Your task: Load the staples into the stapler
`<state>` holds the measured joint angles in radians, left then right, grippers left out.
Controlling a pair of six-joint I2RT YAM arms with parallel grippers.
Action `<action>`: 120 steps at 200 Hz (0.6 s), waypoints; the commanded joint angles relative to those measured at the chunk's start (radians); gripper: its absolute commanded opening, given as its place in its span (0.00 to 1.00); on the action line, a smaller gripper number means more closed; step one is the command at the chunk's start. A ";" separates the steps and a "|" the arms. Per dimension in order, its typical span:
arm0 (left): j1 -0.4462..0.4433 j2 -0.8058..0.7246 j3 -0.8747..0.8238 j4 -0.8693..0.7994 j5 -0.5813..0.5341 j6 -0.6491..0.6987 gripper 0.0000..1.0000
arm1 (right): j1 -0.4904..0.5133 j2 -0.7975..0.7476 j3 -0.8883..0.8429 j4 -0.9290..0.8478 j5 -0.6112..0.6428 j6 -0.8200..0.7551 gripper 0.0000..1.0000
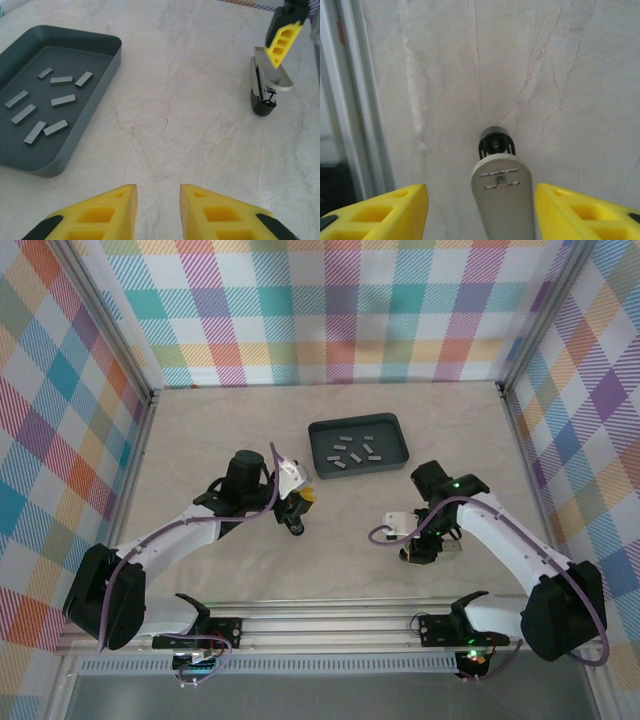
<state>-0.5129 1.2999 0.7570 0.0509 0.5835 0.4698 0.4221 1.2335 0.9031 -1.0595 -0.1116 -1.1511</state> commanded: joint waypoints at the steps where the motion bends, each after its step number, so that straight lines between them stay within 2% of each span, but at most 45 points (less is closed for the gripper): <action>1: -0.007 -0.028 -0.008 -0.003 0.025 0.023 0.29 | 0.007 0.034 0.000 0.052 0.039 -0.096 0.60; 65: -0.007 -0.003 -0.005 0.007 0.046 0.023 0.29 | 0.009 0.130 -0.010 0.065 0.077 -0.113 0.60; 120: -0.007 0.007 -0.003 0.009 0.057 0.018 0.29 | 0.009 0.203 -0.018 0.090 0.082 -0.098 0.54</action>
<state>-0.5129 1.3010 0.7570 0.0528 0.6121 0.4736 0.4259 1.4208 0.8955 -0.9779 -0.0189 -1.2392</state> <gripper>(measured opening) 0.294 0.559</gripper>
